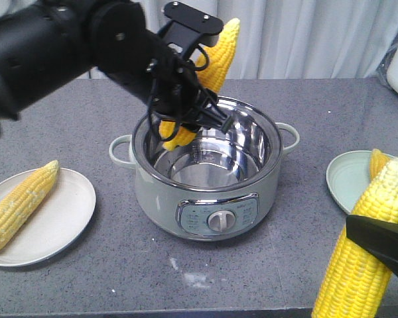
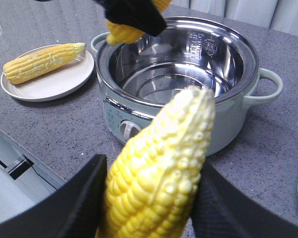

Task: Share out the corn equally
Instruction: 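Raise the left-held cob out of the pot beside the right one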

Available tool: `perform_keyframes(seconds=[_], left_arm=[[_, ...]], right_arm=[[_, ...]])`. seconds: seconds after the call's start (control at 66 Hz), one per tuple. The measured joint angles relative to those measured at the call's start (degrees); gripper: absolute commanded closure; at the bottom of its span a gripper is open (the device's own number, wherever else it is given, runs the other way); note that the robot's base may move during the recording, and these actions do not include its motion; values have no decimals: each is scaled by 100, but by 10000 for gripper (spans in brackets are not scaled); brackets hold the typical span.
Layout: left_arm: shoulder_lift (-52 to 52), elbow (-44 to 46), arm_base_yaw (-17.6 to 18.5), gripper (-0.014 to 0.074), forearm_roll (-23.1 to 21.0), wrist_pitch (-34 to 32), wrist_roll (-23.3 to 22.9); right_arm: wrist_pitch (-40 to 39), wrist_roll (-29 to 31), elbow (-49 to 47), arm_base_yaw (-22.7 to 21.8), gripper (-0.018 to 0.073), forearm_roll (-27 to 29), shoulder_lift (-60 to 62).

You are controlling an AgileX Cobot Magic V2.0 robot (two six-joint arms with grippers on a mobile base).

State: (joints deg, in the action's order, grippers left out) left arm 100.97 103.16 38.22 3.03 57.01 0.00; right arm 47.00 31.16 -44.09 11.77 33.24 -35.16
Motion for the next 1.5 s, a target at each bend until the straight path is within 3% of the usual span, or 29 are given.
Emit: perform_keyframes(seconds=[0.5,1.046,1.501], left_arm=[[-2500,-2866,0,228,303,-1136,0],[-4928,-5374,0,228,174,-2404,0],[-5632,-5916,0,228,133,-2534,0]], right_arm=[[0,0,0,0,326,0,0],[0,0,0,0,326,0,0],[0,0,0,0,326,0,0]])
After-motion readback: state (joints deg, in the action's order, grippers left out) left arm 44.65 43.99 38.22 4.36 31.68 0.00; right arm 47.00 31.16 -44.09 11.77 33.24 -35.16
